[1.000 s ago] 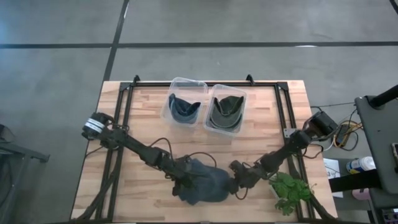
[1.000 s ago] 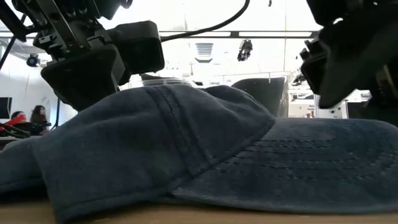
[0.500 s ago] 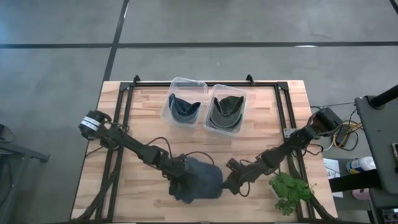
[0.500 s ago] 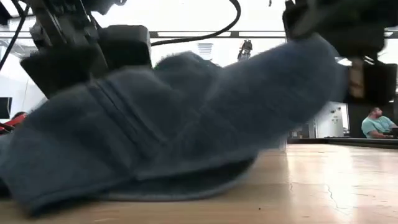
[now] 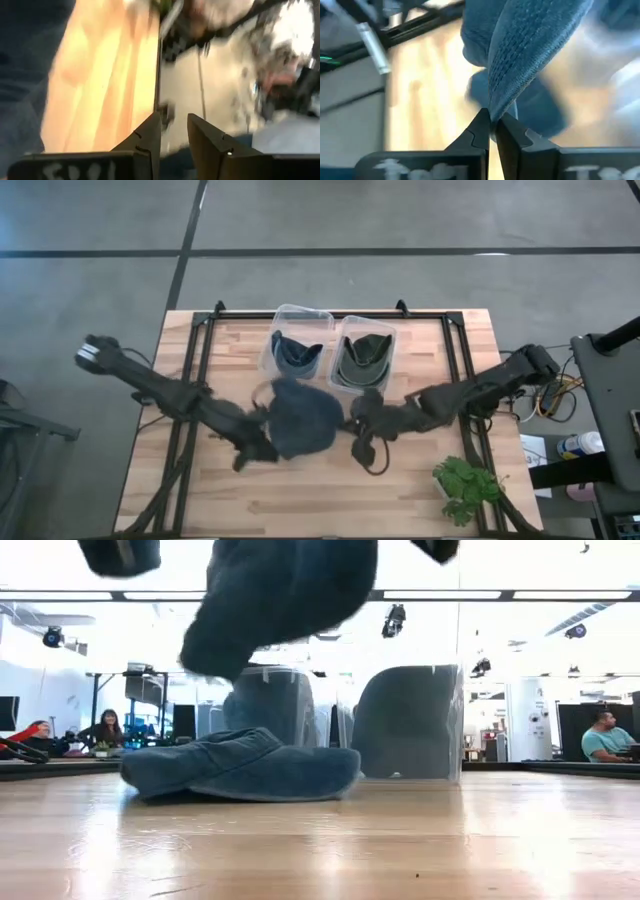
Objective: Pick & Place hat
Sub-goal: Put the right blue cap into the left transparent bin
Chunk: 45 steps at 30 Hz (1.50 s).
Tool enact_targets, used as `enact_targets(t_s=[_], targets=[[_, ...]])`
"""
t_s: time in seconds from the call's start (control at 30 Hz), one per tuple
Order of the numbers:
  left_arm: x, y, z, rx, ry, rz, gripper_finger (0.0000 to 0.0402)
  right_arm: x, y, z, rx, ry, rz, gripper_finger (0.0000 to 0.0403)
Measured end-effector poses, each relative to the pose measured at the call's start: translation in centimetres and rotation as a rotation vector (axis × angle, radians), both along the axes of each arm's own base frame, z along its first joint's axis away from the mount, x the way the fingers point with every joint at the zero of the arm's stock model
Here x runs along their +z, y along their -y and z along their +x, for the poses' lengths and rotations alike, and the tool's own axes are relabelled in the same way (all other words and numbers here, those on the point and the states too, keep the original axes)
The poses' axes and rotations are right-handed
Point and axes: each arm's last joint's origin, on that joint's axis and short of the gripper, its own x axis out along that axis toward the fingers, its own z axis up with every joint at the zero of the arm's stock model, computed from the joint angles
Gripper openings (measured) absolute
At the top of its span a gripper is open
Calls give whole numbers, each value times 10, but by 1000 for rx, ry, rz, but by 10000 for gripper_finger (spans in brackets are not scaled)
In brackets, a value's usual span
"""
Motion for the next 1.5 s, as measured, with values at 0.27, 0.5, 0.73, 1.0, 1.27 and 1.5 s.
enact_targets(t_s=[0.27, 0.5, 0.73, 1.0, 1.27, 1.5], targets=[[52, -39, -64, 322, 335, 40, 90, 84, 28, -1, -243, 51, -347, 14], [60, -58, -92, 510, 407, 154, 90, 77, 73, 39, -327, -192, -499, 13], [52, -62, -98, 519, 333, 179, 90, 55, 96, 96, -277, -423, -489, 13], [46, -63, -101, 502, 280, 224, 90, 2, 109, 104, -189, -754, -415, 13], [40, -67, -102, 615, 228, 319, 90, 10, 108, 111, -263, -659, -550, 13], [40, -68, -104, 629, 230, 322, 90, 50, 75, 111, -27, -541, -968, 13]])
